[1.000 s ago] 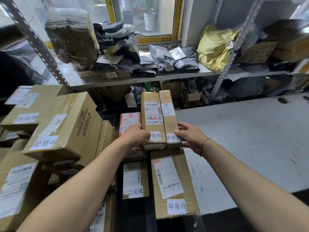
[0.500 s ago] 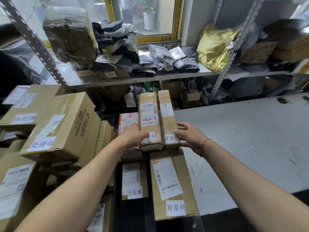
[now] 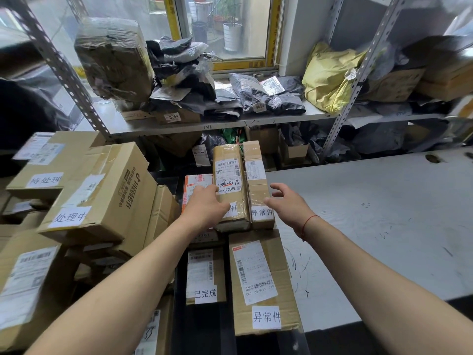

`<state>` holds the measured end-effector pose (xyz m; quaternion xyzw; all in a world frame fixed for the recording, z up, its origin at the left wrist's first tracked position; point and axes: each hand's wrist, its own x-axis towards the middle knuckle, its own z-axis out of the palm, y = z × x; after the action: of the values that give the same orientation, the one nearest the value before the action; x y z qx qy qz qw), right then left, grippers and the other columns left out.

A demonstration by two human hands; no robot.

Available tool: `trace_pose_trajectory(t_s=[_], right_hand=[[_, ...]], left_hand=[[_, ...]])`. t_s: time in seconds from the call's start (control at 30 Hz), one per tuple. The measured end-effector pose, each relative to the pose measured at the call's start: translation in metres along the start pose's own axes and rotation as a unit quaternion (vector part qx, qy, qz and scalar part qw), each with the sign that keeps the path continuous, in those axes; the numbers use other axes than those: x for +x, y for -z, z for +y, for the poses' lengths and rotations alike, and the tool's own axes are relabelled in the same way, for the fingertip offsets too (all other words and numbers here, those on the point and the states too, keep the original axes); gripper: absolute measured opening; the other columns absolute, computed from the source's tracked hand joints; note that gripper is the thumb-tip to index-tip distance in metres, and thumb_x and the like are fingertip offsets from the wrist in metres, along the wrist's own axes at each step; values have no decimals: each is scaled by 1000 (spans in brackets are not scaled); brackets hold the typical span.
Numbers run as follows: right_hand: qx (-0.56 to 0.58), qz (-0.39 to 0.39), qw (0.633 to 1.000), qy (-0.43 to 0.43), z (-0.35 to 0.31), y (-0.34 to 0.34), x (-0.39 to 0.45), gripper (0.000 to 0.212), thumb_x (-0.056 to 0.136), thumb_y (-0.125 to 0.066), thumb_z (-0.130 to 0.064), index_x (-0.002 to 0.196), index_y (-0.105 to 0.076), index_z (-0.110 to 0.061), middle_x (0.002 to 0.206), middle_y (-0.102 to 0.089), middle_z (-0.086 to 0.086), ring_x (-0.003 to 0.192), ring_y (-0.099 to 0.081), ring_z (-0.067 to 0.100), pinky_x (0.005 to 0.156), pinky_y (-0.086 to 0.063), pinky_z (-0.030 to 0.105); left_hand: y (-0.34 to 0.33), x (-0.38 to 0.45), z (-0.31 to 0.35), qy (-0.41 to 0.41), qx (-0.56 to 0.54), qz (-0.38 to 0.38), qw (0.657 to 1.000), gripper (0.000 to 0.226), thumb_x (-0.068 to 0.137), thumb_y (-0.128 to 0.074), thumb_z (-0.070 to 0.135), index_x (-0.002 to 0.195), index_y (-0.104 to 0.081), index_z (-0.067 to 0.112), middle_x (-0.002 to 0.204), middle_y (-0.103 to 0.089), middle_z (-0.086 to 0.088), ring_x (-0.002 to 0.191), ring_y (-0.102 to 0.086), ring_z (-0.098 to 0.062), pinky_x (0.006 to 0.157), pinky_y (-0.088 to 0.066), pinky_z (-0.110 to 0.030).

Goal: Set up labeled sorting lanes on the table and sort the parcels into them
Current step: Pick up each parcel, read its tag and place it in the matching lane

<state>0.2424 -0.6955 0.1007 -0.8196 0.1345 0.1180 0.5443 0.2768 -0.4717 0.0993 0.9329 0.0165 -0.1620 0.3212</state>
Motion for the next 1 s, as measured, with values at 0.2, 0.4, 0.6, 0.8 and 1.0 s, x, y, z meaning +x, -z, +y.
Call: trace_pose_trajectory(t_s=[0.2,0.4,0.6,0.8,1.0], right_hand=[[-112,53,986,116,-23,3,-23,45,105,-60,-22,149,-52,-21,150,-54,3,139,-50,23,108,-48,40],[-226,46,943,240,-40,-6,-45,30,104,-61,-23,131,-69,-16,129,-68,3,121,-60,21,95,-50,30],[-238,34,926,291,-59,-45,-88,27,102,-65,-23,127,-71,-16,121,-69,-1,112,-62,14,89,-48,23],[-224,8,927,301,-76,-102,-140,26,103,-64,-24,128,-70,-19,120,-70,-5,109,-65,11,93,-58,27],[-245,41,909,333,-111,-182,-196,18,101,-66,-25,118,-73,-26,103,-66,-14,98,-63,7,90,-53,27]], left_hand=[[8,-29,23,-110,91,85,986,54,102,-59,35,153,-50,18,147,-49,-4,135,-46,-23,111,-43,-41],[31,-83,21,-164,195,134,958,46,104,-58,35,148,-56,22,147,-53,-1,134,-44,-21,106,-44,-34],[56,-143,-12,-154,194,164,955,42,104,-57,38,142,-60,21,137,-58,-1,127,-52,-20,104,-46,-35],[92,-201,-61,-173,167,186,953,42,104,-55,39,143,-60,22,136,-60,2,127,-53,-16,105,-46,-31],[152,-257,-143,-188,131,209,951,40,104,-57,39,141,-62,23,135,-59,3,125,-53,-16,106,-48,-37]])
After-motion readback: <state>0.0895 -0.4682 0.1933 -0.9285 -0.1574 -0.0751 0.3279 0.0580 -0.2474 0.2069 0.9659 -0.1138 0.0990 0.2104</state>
